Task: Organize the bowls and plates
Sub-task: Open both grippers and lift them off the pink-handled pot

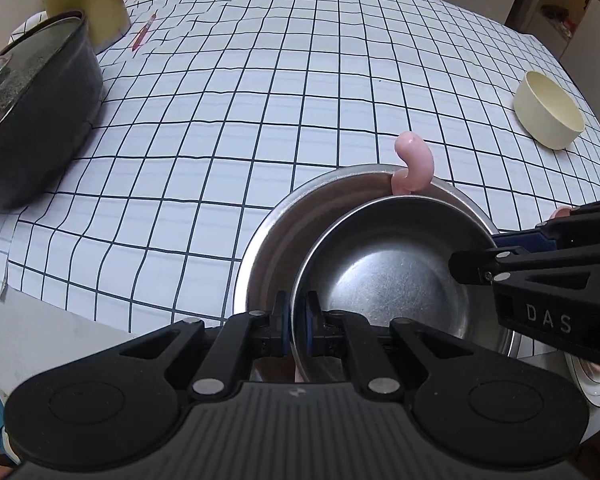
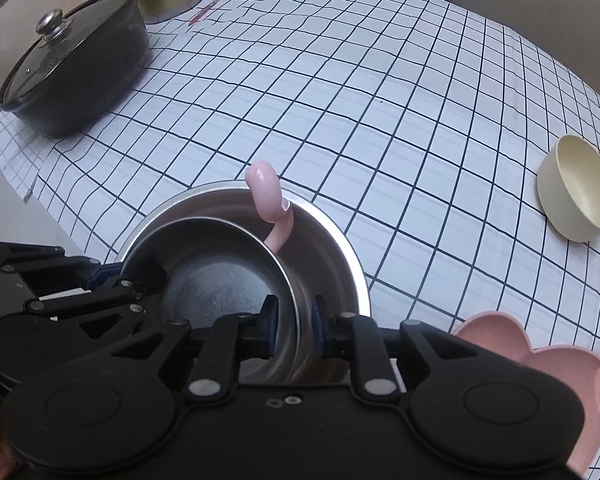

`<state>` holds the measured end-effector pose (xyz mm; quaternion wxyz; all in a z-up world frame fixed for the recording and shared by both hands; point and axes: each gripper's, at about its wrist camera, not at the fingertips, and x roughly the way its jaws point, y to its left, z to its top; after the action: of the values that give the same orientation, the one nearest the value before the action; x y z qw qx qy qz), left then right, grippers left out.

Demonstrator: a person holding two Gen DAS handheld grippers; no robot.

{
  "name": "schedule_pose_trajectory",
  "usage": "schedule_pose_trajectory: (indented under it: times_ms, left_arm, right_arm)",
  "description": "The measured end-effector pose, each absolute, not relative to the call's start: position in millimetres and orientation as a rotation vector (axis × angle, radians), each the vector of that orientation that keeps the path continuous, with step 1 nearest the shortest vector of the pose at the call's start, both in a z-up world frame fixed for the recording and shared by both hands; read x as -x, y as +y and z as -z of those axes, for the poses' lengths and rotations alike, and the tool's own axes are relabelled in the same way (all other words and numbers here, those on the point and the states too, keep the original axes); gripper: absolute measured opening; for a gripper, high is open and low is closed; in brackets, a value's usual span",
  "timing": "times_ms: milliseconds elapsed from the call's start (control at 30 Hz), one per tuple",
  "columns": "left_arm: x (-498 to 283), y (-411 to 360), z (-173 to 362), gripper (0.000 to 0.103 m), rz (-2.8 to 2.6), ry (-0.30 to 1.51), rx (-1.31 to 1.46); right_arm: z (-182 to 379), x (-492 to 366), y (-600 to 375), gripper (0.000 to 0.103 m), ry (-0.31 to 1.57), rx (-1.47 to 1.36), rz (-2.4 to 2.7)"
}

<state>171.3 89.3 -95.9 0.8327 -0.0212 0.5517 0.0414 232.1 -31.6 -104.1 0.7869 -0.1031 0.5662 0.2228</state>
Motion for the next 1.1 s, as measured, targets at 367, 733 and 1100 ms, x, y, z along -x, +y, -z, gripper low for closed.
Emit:
schedule_pose_trajectory:
  times_ms: [367,733,1100]
  left_arm:
    - [-162,91,84,0.009,-0.082,1.137,0.057]
    - [-147,90,58,0.018,-0.077,1.067,0.058]
    - [-132,89,18,0.078,-0.079,0.933,0.066]
  right_arm:
    - [92,-224,-37,0.043,1.174,0.187,-0.506]
    - [62,-212,-47,0.078,1.05,0.17,-0.542]
    - [24,-204,-74,0.095,0.93,0.106,-0.519]
